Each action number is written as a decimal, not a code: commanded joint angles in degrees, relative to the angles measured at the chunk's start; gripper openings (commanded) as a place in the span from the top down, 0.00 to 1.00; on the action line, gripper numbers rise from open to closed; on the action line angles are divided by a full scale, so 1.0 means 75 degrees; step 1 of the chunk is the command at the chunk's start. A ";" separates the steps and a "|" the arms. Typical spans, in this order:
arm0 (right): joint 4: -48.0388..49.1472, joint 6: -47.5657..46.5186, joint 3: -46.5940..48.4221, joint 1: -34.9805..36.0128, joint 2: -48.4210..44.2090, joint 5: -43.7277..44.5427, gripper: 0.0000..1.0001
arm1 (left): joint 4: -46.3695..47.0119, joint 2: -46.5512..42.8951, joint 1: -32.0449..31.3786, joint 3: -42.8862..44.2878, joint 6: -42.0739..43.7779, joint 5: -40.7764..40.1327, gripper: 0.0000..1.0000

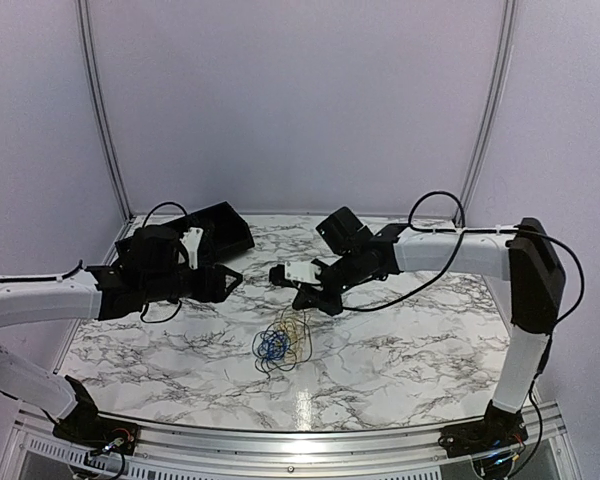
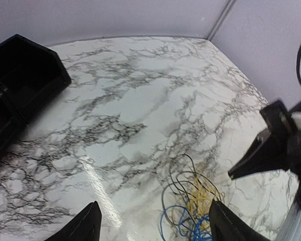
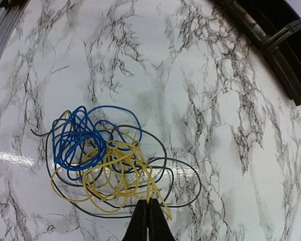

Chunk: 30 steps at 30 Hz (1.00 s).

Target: Untangle the cables

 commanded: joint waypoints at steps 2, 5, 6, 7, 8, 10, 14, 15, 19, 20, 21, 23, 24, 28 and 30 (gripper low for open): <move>-0.0662 0.0996 0.0913 -0.0080 -0.0663 -0.0350 1.00 | 0.1786 -0.0878 -0.0796 -0.1176 -0.0129 0.0123 0.23; -0.0811 0.1363 0.1083 -0.0084 -0.0704 -0.0426 1.00 | 0.2603 -0.1169 -0.1001 -0.1742 -0.0339 0.0041 0.24; -0.0811 0.1446 0.1120 -0.0083 -0.0721 -0.0450 1.00 | 0.2747 -0.1172 -0.1085 -0.1831 -0.0373 -0.0096 0.24; -0.0807 0.1520 0.1162 -0.0082 -0.0741 -0.0481 1.00 | 0.2883 -0.1159 -0.1157 -0.1883 -0.0449 -0.0282 0.25; -0.0816 0.1589 0.1218 -0.0086 -0.0748 -0.0526 1.00 | 0.3026 -0.1115 -0.1204 -0.1953 -0.0554 -0.0443 0.25; -0.0845 0.1711 0.1357 -0.0080 -0.0759 -0.0630 1.00 | 0.3536 -0.0966 -0.1345 -0.2070 -0.0623 -0.0742 0.25; -0.0907 0.1955 0.1577 -0.0080 -0.0715 -0.0674 1.00 | 0.4316 -0.0405 -0.1615 -0.2015 -0.0636 -0.0840 0.28; -0.0888 0.1992 0.1588 -0.0090 -0.0714 -0.0634 1.00 | 0.4426 -0.0258 -0.1660 -0.1955 -0.0636 -0.0820 0.30; -0.0847 0.2102 0.1578 -0.0092 -0.0720 -0.0614 1.00 | 0.4717 0.0301 -0.1790 -0.1670 -0.0615 -0.0776 0.31; -0.0841 0.2117 0.1569 -0.0092 -0.0725 -0.0660 1.00 | 0.4748 0.0443 -0.1797 -0.1570 -0.0587 -0.0770 0.32; -0.0835 0.2151 0.1561 -0.0092 -0.0734 -0.0715 1.00 | 0.4762 0.0633 -0.1802 -0.1458 -0.0563 -0.0740 0.34; -0.0815 0.2203 0.1555 -0.0101 -0.0746 -0.0817 1.00 | 0.4819 0.0910 -0.1813 -0.1268 -0.0567 -0.0776 0.36; -0.0815 0.2227 0.1566 -0.0094 -0.0748 -0.0861 1.00 | 0.4825 0.1046 -0.1821 -0.1168 -0.0630 -0.0974 0.36; -0.0797 0.2283 0.1538 -0.0092 -0.0782 -0.1057 1.00 | 0.4898 0.1615 -0.1814 -0.0831 -0.0890 -0.1677 0.38; -0.0752 0.2318 0.1490 -0.0096 -0.0806 -0.1196 1.00 | 0.4965 0.1980 -0.1817 -0.0576 -0.0921 -0.1674 0.39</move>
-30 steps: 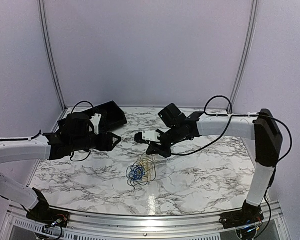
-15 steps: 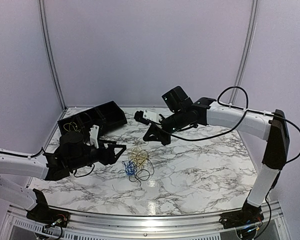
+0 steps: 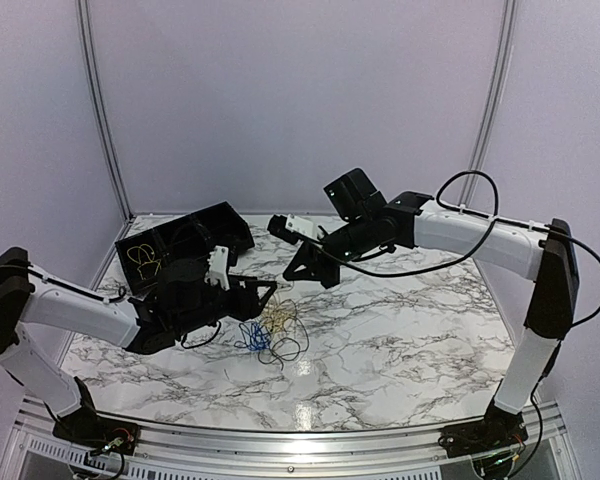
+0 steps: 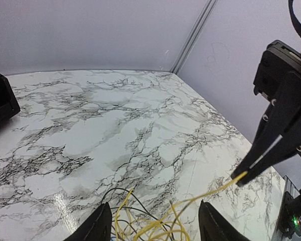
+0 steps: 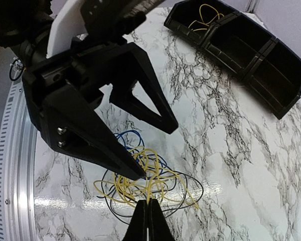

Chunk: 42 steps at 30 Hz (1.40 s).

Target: Untangle the cables

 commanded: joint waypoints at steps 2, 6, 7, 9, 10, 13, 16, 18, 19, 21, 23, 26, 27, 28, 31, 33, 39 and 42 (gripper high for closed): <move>0.0139 0.0240 0.0128 -0.0045 -0.0105 -0.0486 1.00 | 0.0482 0.0981 -0.0034 0.0759 -0.0183 -0.0519 0.39; -0.0070 0.0232 0.0456 -0.0082 -0.0246 -0.0998 1.00 | 0.0537 0.1717 -0.0033 0.1037 -0.0483 -0.1044 0.42; -0.0144 0.0206 0.0618 -0.0121 -0.0354 -0.1152 1.00 | 0.0559 0.1858 -0.0036 0.1015 -0.0618 -0.1301 0.43; -0.0219 0.0209 0.0957 -0.0262 -0.0606 -0.1356 1.00 | 0.0686 0.2027 -0.0026 0.0825 -0.0885 -0.1587 0.44; -0.0201 0.0304 0.1169 -0.0361 -0.0739 -0.1409 1.00 | 0.0826 0.2076 -0.0035 0.0667 -0.1005 -0.1748 0.45; -0.0164 0.0556 0.1574 -0.0683 -0.1035 -0.1853 1.00 | 0.1202 0.2245 -0.0036 0.0132 -0.1317 -0.2302 0.47; -0.0467 0.0569 0.2180 -0.0909 -0.1146 -0.2553 1.00 | 0.1268 0.2477 -0.0026 -0.0065 -0.1464 -0.2585 0.48; -0.0789 0.0421 0.2694 -0.0969 -0.1168 -0.2912 1.00 | 0.1276 0.2651 -0.0024 -0.0099 -0.1559 -0.2635 0.48; -0.0889 0.0394 0.2922 -0.0994 -0.1182 -0.3022 1.00 | 0.1278 0.2745 -0.0022 -0.0109 -0.1603 -0.2631 0.48; -0.1061 0.0347 0.3366 -0.1027 -0.1203 -0.3147 1.00 | 0.1319 0.2872 -0.0023 -0.0114 -0.1619 -0.2561 0.49; -0.1110 0.0301 0.3577 -0.1059 -0.1242 -0.3068 1.00 | 0.1351 0.2953 -0.0028 -0.0112 -0.1564 -0.2499 0.49; -0.1144 0.0169 0.3514 -0.1138 -0.1269 -0.2770 1.00 | 0.1353 0.2923 -0.0030 -0.0167 -0.1498 -0.2497 0.49; -0.1128 0.0131 0.3410 -0.1154 -0.1282 -0.2638 1.00 | 0.1348 0.2868 -0.0025 -0.0186 -0.1466 -0.2477 0.49; -0.1104 0.0106 0.3280 -0.1183 -0.1298 -0.2569 1.00 | 0.1353 0.2822 -0.0028 -0.0208 -0.1425 -0.2448 0.49; -0.0980 0.0114 0.2874 -0.1222 -0.1363 -0.2466 1.00 | 0.1353 0.2603 -0.0023 -0.0268 -0.1251 -0.2358 0.48; -0.0928 0.0139 0.2823 -0.1257 -0.1381 -0.2420 1.00 | 0.1343 0.2517 -0.0024 -0.0315 -0.1139 -0.2302 0.48; -0.1065 -0.0129 0.3950 -0.1643 -0.1415 -0.2192 1.00 | 0.1289 0.2535 -0.0025 -0.0465 -0.1092 -0.2255 0.47; -0.1074 -0.0447 0.4711 -0.1977 -0.1369 -0.1917 1.00 | 0.1295 0.2608 -0.0027 -0.0521 -0.1148 -0.2194 0.49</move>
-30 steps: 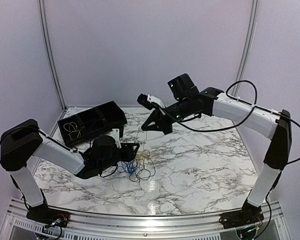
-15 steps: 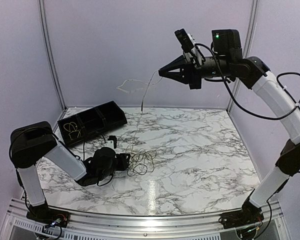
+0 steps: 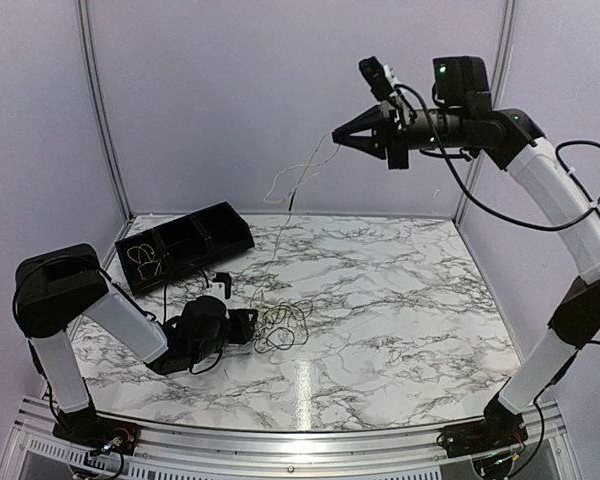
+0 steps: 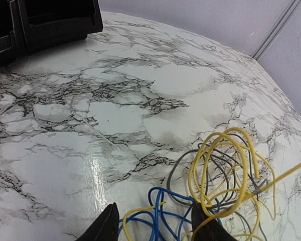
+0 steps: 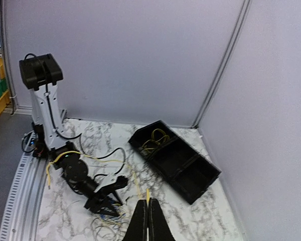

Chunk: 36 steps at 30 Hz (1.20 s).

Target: Untangle the cables

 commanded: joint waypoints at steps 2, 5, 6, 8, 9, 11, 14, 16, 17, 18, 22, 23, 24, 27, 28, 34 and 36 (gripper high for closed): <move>0.0173 -0.0317 0.1690 -0.0885 -0.0070 0.0008 1.00 | 0.0092 0.0028 -0.0023 -0.0152 0.0098 0.0126 0.49; 0.0339 0.0031 0.2318 -0.1395 -0.0017 -0.0507 1.00 | 0.0051 0.0166 -0.0004 -0.0134 0.0169 0.0184 0.49; 0.0358 0.0091 0.2530 -0.1475 -0.0001 -0.0576 1.00 | 0.0036 0.0204 -0.0001 -0.0121 0.0181 0.0184 0.49; 0.0359 0.0118 0.2673 -0.1570 0.0008 -0.0599 1.00 | 0.0016 0.0265 0.0007 -0.0111 0.0177 0.0210 0.49; 0.0362 0.0149 0.2683 -0.1627 0.0010 -0.0637 1.00 | 0.0010 0.0299 0.0015 -0.0107 0.0172 0.0233 0.49; 0.0372 0.0223 0.2643 -0.1750 0.0009 -0.0791 1.00 | -0.0008 0.0341 0.0022 -0.0085 0.0171 0.0276 0.49; 0.0391 0.0235 0.2474 -0.1787 -0.0052 -0.0861 1.00 | -0.0014 0.0418 0.0023 -0.0056 0.0180 0.0321 0.49; 0.0422 0.0221 0.2271 -0.1796 -0.0105 -0.0797 1.00 | -0.0022 0.0446 0.0025 -0.0029 0.0222 0.0363 0.49; 0.0457 0.0199 0.2076 -0.1799 -0.0149 -0.0775 1.00 | -0.0025 0.0444 0.0033 -0.0022 0.0238 0.0369 0.49; 0.0496 0.0175 0.1858 -0.1798 -0.0193 -0.0763 1.00 | -0.0032 0.0408 0.0028 -0.0024 0.0262 0.0372 0.49; 0.0676 0.0096 0.0756 -0.1799 -0.0484 -0.0714 1.00 | -0.0026 -0.0149 0.0031 -0.0283 0.0471 0.0423 0.48; 0.0721 0.0105 0.0538 -0.1793 -0.0540 -0.0699 1.00 | -0.0026 -0.0404 0.0033 -0.0373 0.0641 0.0556 0.46; 0.0750 0.0101 0.0314 -0.1796 -0.0604 -0.0676 1.00 | -0.0032 -0.0699 0.0024 -0.0450 0.0889 0.0821 0.44; 0.0729 0.0010 -0.0368 -0.1796 -0.0789 -0.0534 1.00 | -0.0472 -0.1800 0.0020 -0.0570 0.1533 0.1398 0.40; 0.0702 -0.0036 -0.0633 -0.1799 -0.0869 -0.0484 1.00 | -0.0659 -0.2013 0.0016 -0.0554 0.1634 0.1411 0.39; 0.0713 -0.0205 -0.2571 -0.2045 -0.1519 -0.0339 1.00 | -0.1826 -0.3257 0.0030 -0.0291 0.2651 0.1703 0.34; 0.0842 -0.0176 -0.3124 -0.2111 -0.1693 -0.0169 1.00 | -0.2067 -0.3192 0.0023 0.0031 0.3034 0.2435 0.32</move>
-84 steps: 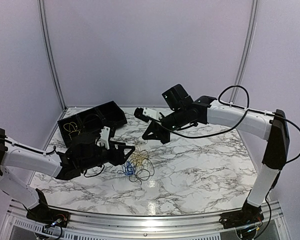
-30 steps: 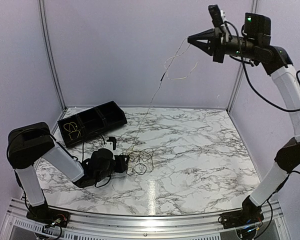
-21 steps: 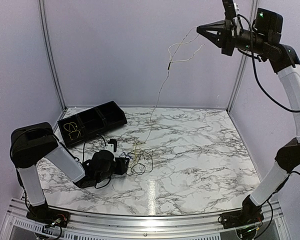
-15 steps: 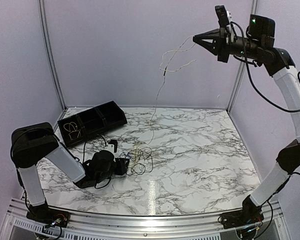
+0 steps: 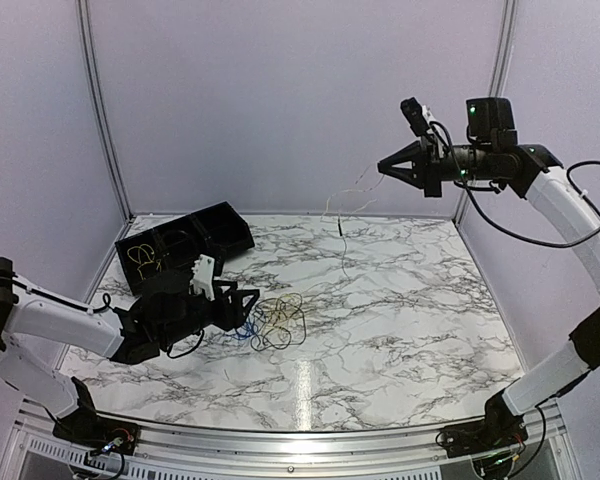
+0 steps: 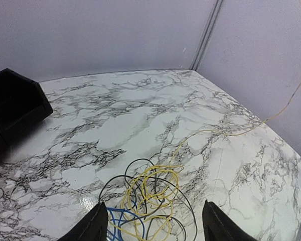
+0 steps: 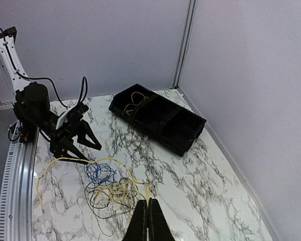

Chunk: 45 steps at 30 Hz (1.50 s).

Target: Untangle the cables

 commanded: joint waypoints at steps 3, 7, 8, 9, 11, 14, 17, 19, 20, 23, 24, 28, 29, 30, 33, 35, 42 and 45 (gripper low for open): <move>0.0408 0.0040 -0.1228 -0.0300 -0.0614 0.0333 1.00 | -0.1191 0.0415 -0.0007 0.1211 0.1308 0.1731 0.31; 0.0602 0.0244 -0.1462 -0.0309 -0.0724 0.0270 1.00 | -0.1199 0.1379 -0.0036 0.2441 0.1705 0.2490 0.31; 0.0662 0.0295 -0.1462 -0.0311 -0.0725 0.0245 1.00 | -0.1199 0.1642 -0.0053 0.2716 0.1795 0.2653 0.31; 0.0709 0.0346 -0.1453 -0.0309 -0.0725 0.0221 1.00 | -0.1196 0.1868 -0.0069 0.3008 0.1869 0.2829 0.31; 0.0757 0.0419 -0.1436 -0.0309 -0.0708 0.0192 1.00 | -0.1187 0.2444 -0.0085 0.3548 0.1917 0.3047 0.33; 0.0823 0.0510 -0.1394 -0.0309 -0.0676 0.0167 1.00 | -0.1182 0.3067 -0.0142 0.4313 0.2054 0.3576 0.40; 0.0873 0.0570 -0.1337 -0.0309 -0.0624 0.0134 1.00 | -0.1189 0.3437 -0.0188 0.4823 0.2031 0.3716 0.41; 0.0879 0.0593 -0.1322 -0.0311 -0.0608 0.0119 1.00 | -0.1171 0.3641 -0.0205 0.5045 0.1970 0.3762 0.42; 0.0881 0.0594 -0.1319 -0.0309 -0.0602 0.0122 1.00 | -0.1152 0.3740 -0.0212 0.5146 0.1950 0.3820 0.43; 0.0888 0.0596 -0.1320 -0.0309 -0.0585 0.0136 1.00 | -0.1141 0.3996 -0.0226 0.5366 0.1872 0.4014 0.46; 0.0888 0.0603 -0.1321 -0.0309 -0.0584 0.0148 1.00 | -0.1126 0.4048 -0.0229 0.5397 0.1847 0.4036 0.47; 0.0930 0.0609 -0.1365 -0.0315 -0.0573 0.0157 1.00 | -0.0966 0.4165 -0.0229 0.5455 0.1769 0.4147 0.53; 0.0949 0.0613 -0.1384 -0.0311 -0.0573 0.0155 1.00 | -0.0915 0.4174 -0.0229 0.5470 0.1750 0.4176 0.54; 0.0962 0.0620 -0.1400 -0.0310 -0.0572 0.0163 1.00 | -0.0844 0.4192 -0.0229 0.5479 0.1732 0.4221 0.55; 0.0977 0.0607 -0.1415 -0.0309 -0.0572 0.0220 1.00 | -0.0802 0.4230 -0.0232 0.5543 0.1697 0.4378 0.56; 0.0967 0.0609 -0.1415 -0.0312 -0.0581 0.0247 1.00 | -0.0749 0.4199 -0.0238 0.5480 0.1663 0.4407 0.56; 0.1070 0.0631 -0.1554 -0.0314 -0.0584 0.0217 1.00 | 0.0080 0.4230 -0.0241 0.5411 0.1206 0.4612 0.62; 0.1074 0.0631 -0.1547 -0.0309 -0.0585 0.0241 1.00 | 0.0288 0.4324 -0.0241 0.5438 0.1054 0.4791 0.65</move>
